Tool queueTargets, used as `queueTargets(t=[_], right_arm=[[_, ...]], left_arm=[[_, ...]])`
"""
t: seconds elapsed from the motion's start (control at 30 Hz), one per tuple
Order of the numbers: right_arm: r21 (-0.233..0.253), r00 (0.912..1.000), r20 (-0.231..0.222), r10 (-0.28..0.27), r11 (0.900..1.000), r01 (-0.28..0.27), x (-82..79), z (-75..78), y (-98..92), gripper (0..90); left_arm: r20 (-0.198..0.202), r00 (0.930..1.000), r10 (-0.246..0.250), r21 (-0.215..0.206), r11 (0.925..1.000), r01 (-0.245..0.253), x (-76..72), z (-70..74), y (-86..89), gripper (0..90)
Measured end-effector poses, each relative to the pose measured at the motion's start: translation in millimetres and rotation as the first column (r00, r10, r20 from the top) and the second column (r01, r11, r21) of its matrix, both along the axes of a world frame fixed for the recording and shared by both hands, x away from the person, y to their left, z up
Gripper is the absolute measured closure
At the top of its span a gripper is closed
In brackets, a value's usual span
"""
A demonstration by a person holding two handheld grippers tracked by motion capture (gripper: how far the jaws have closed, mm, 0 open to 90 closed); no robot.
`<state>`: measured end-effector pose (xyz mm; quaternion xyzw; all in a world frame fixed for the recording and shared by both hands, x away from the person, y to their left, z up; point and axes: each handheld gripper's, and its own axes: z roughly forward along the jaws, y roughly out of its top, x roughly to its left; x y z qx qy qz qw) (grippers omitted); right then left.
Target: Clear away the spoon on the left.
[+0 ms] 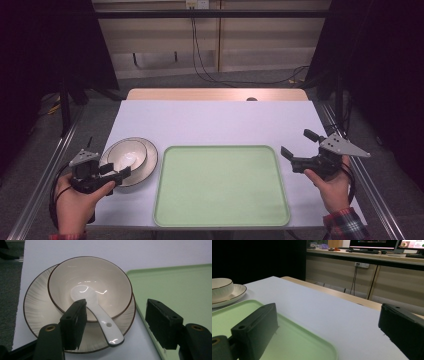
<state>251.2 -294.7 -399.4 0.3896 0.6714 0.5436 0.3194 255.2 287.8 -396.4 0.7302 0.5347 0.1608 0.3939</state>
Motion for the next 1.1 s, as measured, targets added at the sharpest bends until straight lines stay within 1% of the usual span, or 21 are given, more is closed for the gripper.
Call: queueTargets(t=[0.07, 0.1, 0.17, 0.23, 0.3, 0.33, 0.4, 0.43, 0.5, 0.57, 0.6, 0.63, 0.67, 0.77, 0.8, 0.87, 0.9, 1.0, 1.07, 1.1], right_arm=[[0.001, 1.0, 0.001, -0.001, 1.0, 0.001, 0.2, 0.0, 0.0, 2.0], [0.002, 1.0, 0.002, 0.0, 1.0, 0.0, 0.6, 0.1, 0.2, 2.1], [0.003, 1.0, 0.002, -0.002, 1.0, 0.002, 0.6, 0.2, 0.5, 2.1], [0.003, 1.0, 0.003, 0.001, 1.0, -0.001, 1.0, 0.0, 0.9, 2.1], [-0.002, 0.9999, -0.001, 0.011, 1.0, -0.011, 1.1, -0.4, 2.0, 2.1], [-0.002, 0.9999, -0.001, 0.011, 1.0, -0.011, 1.1, -0.4, 2.0, 2.1], [-0.005, 1.0, 0.001, 0.006, 1.0, -0.006, 1.2, -0.6, 2.7, 2.1], [-0.006, 1.0, 0.0, 0.007, 1.0, -0.007, 1.2, -0.6, 2.8, 2.1], [-0.006, 1.0, 0.0, 0.007, 1.0, -0.007, 1.1, -0.6, 2.8, 2.1], [-0.003, 1.0, 0.002, 0.005, 1.0, -0.005, 1.1, -0.3, 2.5, 2.1], [-0.002, 0.9999, 0.002, 0.011, 1.0, -0.011, 1.4, -0.3, 1.8, 2.0], [-0.002, 0.9999, 0.002, 0.011, 1.0, -0.011, 1.4, -0.3, 1.8, 2.0], [-0.002, 1.0, 0.002, 0.008, 1.0, -0.008, 1.4, -0.4, 1.6, 2.1], [0.003, 1.0, 0.003, 0.005, 1.0, -0.005, 1.4, -0.2, 1.2, 2.1], [0.004, 1.0, 0.003, 0.004, 1.0, -0.004, 1.3, -0.1, 1.2, 2.1], [0.007, 1.0, 0.005, 0.001, 1.0, -0.001, 1.0, 0.2, 0.7, 2.1], [0.007, 1.0, 0.005, 0.002, 1.0, -0.002, 0.8, 0.2, 0.5, 2.1], [0.006, 1.0, 0.006, -0.002, 1.0, 0.002, 0.7, 0.2, 0.3, 2.0], [0.007, 1.0, 0.004, -0.001, 1.0, 0.001, 0.9, 0.2, 0.6, 2.1], [0.006, 1.0, 0.006, 0.0, 1.0, 0.0, 1.0, 0.1, 0.6, 2.1]], left_arm=[[0.009, 0.9999, 0.005, -0.006, 1.0, -0.005, -2.1, -2.9, 1.1, 34.6], [0.01, 0.9999, 0.011, -0.018, 0.9998, -0.011, -2.6, -3.4, 1.0, 35.4], [0.002, 1.0, 0.001, -0.006, 1.0, -0.001, -3.5, -3.4, 2.1, 36.1], [0.004, 1.0, 0.004, -0.009, 1.0, -0.004, -4.5, -3.8, 1.2, 38.1], [0.002, 1.0, 0.002, -0.003, 1.0, -0.002, -5.1, -4.0, 0.4, 40.9], [0.002, 1.0, 0.0, -0.005, 1.0, 0.0, -4.9, -4.3, 0.1, 40.9], [-0.006, 1.0, 0.006, 0.002, 1.0, -0.006, -4.9, -5.4, -0.9, 42.5], [-0.003, 1.0, 0.004, 0.006, 1.0, -0.004, -4.9, -6.0, -0.8, 43.4], [-0.01, 0.9999, 0.003, 0.0, 1.0, -0.003, -5.0, -6.8, 0.2, 44.6], [-0.015, 0.9998, 0.008, 0.007, 0.9999, -0.008, -5.0, -7.5, 1.0, 46.2], [-0.015, 0.9999, 0.007, 0.004, 1.0, -0.007, -5.0, -8.0, 1.4, 48.0], [-0.016, 0.9998, 0.007, 0.004, 1.0, -0.006, -5.1, -8.1, 1.7, 48.0], [-0.018, 0.9998, 0.005, 0.011, 0.9999, -0.005, -5.2, -8.2, 2.1, 48.8], [-0.02, 0.9998, 0.002, 0.003, 1.0, -0.002, -5.0, -9.0, 2.5, 50.2], [-0.018, 0.9998, 0.005, 0.006, 1.0, -0.005, -4.9, -9.2, 2.6, 50.7], [-0.033, 0.9994, 0.007, 0.013, 0.9999, -0.007, -4.9, -10.5, 2.5, 52.2], [-0.031, 0.9995, 0.004, 0.008, 1.0, -0.004, -4.8, -11.2, 2.8, 52.7], [-0.037, 0.9993, 0.008, 0.021, 0.9998, -0.008, -5.1, -12.0, 4.1, 54.9], [-0.038, 0.9991, 0.019, 0.015, 0.9997, -0.018, -5.2, -12.9, 4.9, 56.7], [-0.041, 0.9991, 0.011, 0.012, 0.9999, -0.011, -5.0, -14.0, 6.5, 57.6]])
